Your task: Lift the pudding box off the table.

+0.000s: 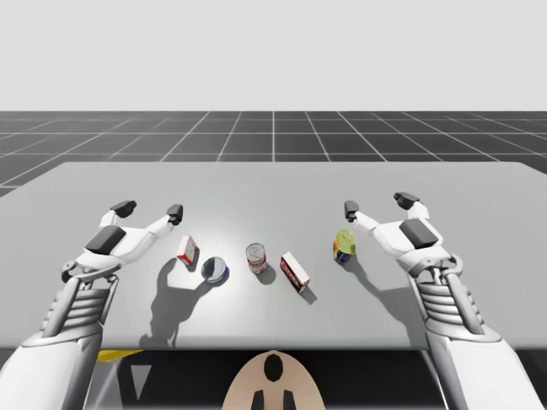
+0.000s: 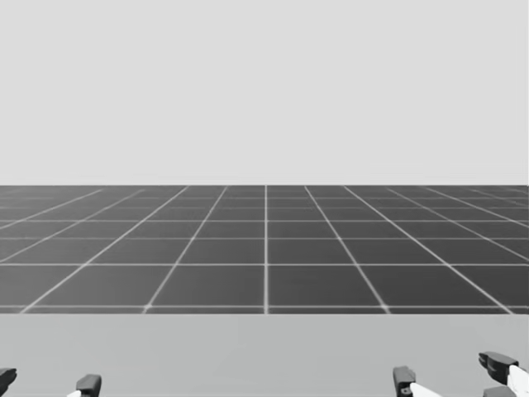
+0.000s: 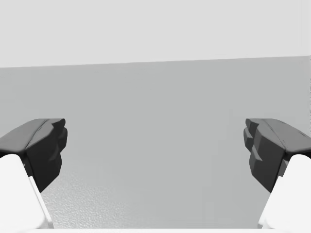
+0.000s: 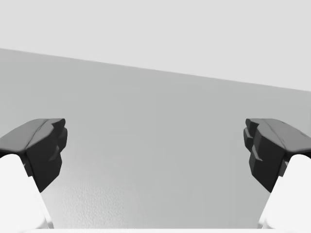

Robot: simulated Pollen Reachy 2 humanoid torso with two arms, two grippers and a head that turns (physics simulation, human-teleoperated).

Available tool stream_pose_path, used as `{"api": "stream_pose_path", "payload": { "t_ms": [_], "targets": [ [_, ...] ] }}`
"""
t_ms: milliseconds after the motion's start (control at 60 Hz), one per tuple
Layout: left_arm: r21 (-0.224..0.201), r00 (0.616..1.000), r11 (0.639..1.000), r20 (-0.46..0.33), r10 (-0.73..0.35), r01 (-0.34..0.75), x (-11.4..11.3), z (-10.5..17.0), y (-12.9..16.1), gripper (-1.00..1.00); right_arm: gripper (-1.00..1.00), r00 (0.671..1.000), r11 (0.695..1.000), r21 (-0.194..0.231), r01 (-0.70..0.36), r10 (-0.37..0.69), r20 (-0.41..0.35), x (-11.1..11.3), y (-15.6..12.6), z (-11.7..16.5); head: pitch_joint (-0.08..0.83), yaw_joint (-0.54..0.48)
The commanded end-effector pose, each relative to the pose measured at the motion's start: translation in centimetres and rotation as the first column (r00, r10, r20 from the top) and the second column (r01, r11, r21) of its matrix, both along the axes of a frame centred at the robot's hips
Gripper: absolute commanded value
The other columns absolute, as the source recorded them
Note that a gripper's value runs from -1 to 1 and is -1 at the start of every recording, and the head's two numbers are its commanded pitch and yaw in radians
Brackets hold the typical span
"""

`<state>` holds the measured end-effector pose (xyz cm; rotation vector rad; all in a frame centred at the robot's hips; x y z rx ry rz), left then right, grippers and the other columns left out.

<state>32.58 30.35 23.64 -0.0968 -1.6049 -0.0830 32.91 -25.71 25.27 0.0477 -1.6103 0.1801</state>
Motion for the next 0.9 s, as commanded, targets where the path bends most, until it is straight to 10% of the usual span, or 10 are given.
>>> {"api": "stream_pose_path", "payload": {
  "t_ms": [17,900],
  "targets": [
    [-0.006,1.000,1.000,0.001,-0.005,0.005,-0.08,0.06,0.00,-1.00,-1.00,1.000,1.000,0.009,0.006,-0.006,0.014,-0.20,0.07,0.02,0.020,0.00],
    [0.005,1.000,1.000,0.024,-0.009,0.009,-0.42,0.53,-0.02,-1.00,-1.00,0.999,0.999,-0.023,0.035,-0.035,0.004,0.31,0.22,-0.08,0.630,-0.06]
  ]
}}
